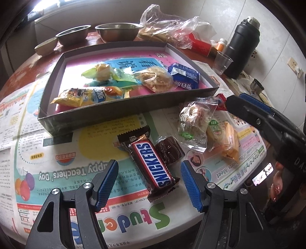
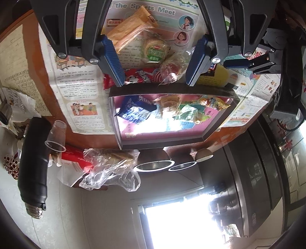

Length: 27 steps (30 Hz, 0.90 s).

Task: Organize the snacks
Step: 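Move both tools back over the newspaper toward the Snickers bar, then close the left tool on the Snickers bar and lift it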

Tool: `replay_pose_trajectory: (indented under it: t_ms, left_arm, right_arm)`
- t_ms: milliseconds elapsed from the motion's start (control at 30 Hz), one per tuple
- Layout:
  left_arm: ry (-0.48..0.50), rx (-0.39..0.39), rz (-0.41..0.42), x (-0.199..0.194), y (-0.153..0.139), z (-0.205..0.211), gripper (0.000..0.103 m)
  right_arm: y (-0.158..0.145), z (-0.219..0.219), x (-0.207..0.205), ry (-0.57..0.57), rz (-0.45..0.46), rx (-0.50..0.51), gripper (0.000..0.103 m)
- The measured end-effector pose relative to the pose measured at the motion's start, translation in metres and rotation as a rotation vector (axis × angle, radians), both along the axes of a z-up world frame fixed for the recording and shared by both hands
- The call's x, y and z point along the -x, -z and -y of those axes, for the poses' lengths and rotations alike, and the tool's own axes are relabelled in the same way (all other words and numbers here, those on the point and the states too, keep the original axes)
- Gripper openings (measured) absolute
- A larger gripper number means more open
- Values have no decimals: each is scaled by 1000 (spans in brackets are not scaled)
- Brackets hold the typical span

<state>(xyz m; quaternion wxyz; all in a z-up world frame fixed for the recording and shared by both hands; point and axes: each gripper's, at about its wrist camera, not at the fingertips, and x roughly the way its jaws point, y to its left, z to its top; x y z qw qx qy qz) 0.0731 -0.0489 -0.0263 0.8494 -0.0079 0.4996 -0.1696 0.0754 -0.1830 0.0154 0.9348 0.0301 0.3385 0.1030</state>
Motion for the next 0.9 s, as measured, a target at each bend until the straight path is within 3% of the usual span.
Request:
replay_pose_trajectory:
  t_ms: [600, 900]
  left_arm:
    - [-48, 3, 1, -4, 4, -21, 69]
    - [-73, -35, 17, -8, 4, -29, 69]
  right_arm:
    - [27, -37, -6, -86, -48, 65, 66]
    - [31, -41, -9, -94, -47, 85, 66]
